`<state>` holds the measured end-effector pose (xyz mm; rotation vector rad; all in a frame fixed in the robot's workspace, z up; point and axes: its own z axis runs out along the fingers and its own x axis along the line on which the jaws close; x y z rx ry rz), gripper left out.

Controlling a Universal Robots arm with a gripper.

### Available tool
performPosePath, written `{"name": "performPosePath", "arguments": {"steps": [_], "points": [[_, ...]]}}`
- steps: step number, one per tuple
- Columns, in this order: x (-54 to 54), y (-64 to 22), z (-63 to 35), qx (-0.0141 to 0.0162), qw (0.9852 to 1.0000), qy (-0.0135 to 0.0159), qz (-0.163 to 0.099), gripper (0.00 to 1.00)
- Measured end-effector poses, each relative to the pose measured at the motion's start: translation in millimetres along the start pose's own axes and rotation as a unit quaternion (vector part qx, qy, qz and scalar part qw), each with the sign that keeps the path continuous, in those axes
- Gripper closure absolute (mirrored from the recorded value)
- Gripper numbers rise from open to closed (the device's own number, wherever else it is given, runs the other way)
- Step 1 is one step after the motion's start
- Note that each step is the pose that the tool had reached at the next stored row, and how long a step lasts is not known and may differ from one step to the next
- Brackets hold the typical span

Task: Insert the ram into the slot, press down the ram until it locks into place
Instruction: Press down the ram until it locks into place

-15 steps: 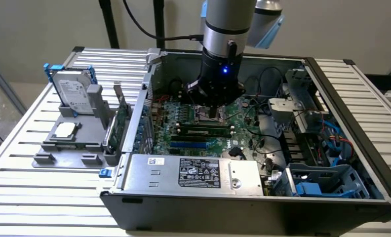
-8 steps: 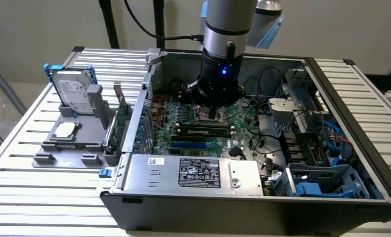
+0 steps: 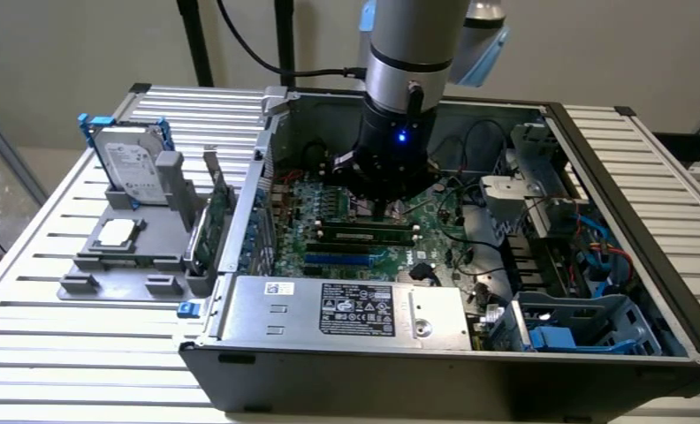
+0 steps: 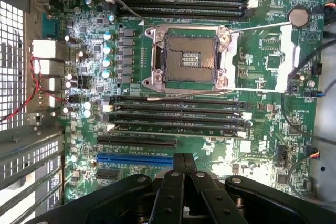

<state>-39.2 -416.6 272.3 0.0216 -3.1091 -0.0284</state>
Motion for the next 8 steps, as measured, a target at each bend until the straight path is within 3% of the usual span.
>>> {"name": "performPosePath", "arguments": {"steps": [2, 8], "points": [[-0.4, -2.9, -0.2, 0.0000, 1.0000, 0.0017, 0.001, 0.89], [-0.4, -3.0, -0.1, -0.0001, 1.0000, 0.0017, 0.001, 0.89]]}}
